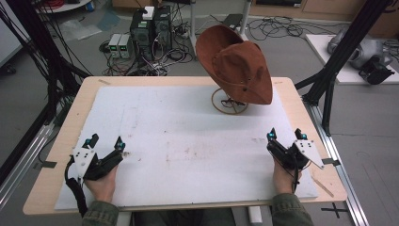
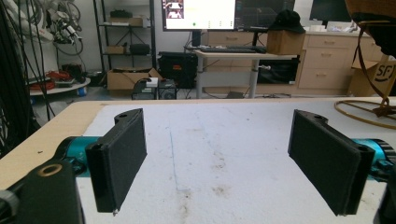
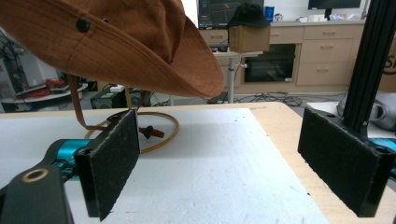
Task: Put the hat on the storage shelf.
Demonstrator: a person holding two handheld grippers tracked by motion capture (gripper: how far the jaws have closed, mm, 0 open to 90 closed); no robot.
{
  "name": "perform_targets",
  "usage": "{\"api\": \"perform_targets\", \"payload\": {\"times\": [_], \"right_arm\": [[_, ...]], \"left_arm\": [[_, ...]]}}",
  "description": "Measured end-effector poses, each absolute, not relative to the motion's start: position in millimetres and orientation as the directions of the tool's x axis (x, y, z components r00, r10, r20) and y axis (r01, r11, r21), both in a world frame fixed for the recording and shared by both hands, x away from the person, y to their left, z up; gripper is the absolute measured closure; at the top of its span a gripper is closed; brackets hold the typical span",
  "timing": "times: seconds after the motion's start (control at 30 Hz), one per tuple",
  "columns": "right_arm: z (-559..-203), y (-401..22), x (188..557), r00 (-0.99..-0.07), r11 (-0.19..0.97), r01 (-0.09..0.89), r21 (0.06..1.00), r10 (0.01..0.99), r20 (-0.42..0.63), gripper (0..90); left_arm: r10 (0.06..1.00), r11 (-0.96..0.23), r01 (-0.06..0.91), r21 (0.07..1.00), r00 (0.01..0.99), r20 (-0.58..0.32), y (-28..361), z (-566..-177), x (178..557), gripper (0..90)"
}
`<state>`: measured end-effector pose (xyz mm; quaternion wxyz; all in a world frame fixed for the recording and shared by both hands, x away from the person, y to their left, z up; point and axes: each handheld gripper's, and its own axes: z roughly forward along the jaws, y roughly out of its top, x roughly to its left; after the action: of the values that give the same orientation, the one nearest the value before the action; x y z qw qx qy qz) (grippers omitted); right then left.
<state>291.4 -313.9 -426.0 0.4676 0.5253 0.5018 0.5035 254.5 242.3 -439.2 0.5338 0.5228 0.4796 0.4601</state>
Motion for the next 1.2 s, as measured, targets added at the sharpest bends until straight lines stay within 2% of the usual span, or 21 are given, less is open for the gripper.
{"api": "perform_targets", "payload": {"times": [0.63, 0.77, 1.2], "right_arm": [[-430.5, -320.0, 293.7, 0.008, -0.088, 0.107, 0.990, 0.996, 0.088, 12.4], [-433.8, -325.1, 295.7, 0.017, -0.130, 0.137, 0.982, 0.991, 0.129, 12.3], [-434.1, -330.2, 293.9, 0.035, -0.151, 0.132, 0.980, 0.988, 0.148, 12.4]], "left_arm": [[0.993, 0.022, 0.016, 1.000, 0.118, -0.024, 240.9, -439.1, 255.3, 19.4], [0.992, 0.019, 0.017, 1.000, 0.124, -0.021, 239.0, -439.0, 256.2, 19.4], [0.991, 0.016, 0.025, 1.000, 0.135, -0.019, 236.5, -440.3, 258.7, 19.5]]}}
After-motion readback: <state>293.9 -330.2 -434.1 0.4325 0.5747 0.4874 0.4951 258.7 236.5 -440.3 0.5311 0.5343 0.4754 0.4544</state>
